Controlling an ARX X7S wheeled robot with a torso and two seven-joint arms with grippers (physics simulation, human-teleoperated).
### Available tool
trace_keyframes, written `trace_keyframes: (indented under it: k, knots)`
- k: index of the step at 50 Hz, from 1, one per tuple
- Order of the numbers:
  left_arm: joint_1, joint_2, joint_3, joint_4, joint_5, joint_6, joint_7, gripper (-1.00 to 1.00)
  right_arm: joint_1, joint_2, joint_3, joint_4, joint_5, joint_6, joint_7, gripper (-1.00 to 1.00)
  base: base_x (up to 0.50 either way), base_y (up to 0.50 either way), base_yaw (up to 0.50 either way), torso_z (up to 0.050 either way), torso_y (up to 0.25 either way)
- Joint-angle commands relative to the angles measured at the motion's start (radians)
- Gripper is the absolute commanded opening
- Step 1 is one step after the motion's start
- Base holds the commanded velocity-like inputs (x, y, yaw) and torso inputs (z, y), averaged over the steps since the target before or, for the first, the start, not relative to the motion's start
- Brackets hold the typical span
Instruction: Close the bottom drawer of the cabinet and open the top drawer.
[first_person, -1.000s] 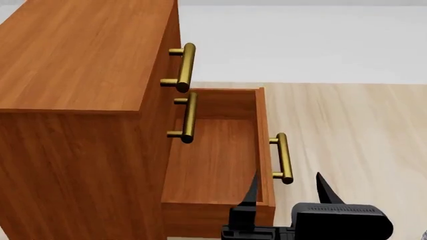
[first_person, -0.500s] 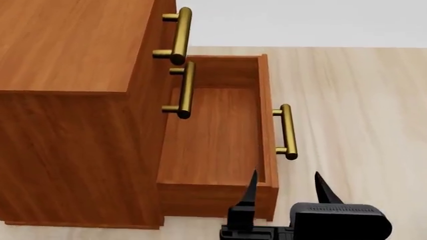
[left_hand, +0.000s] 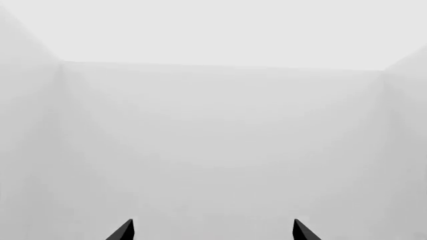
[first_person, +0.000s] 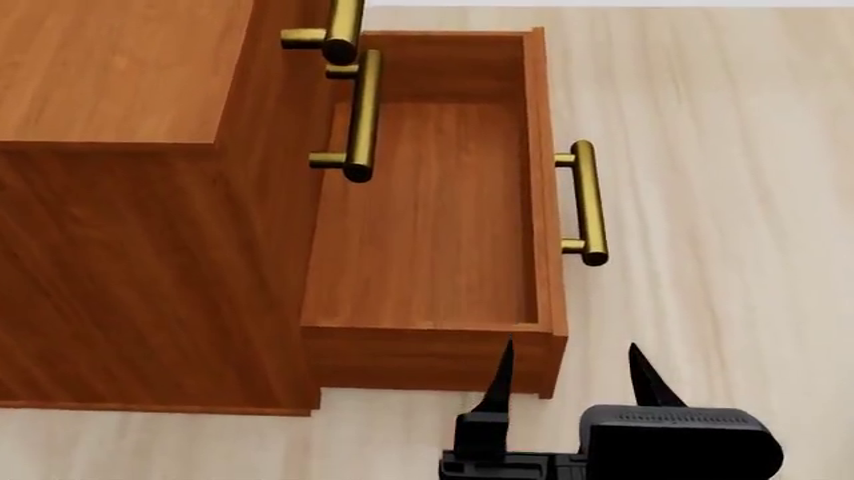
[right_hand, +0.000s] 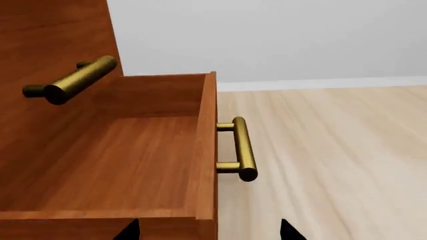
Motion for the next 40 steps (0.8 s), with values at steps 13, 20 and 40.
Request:
trace_keyframes:
  k: [13,20,40]
  knots:
    - [-0.001,-0.019,0.004,-0.005,-0.023,0.025,-0.026,1.0,0.02,0.023,0.004,-0.032,0.001,0.033,0.028,1.0,0.0,0.0,0.0,0.0,0.0]
    - [0.002,-0.029,0.002,-0.001,-0.033,0.029,-0.034,1.0,0.03,0.035,0.048,-0.024,0.006,0.056,0.064,1.0,0.0,0.0,0.0,0.0,0.0]
    - [-0.017,-0.049,0.012,0.004,-0.056,0.025,-0.055,1.0,0.098,0.101,0.203,0.033,0.051,0.114,0.119,1.0,0.0,0.0,0.0,0.0,0.0]
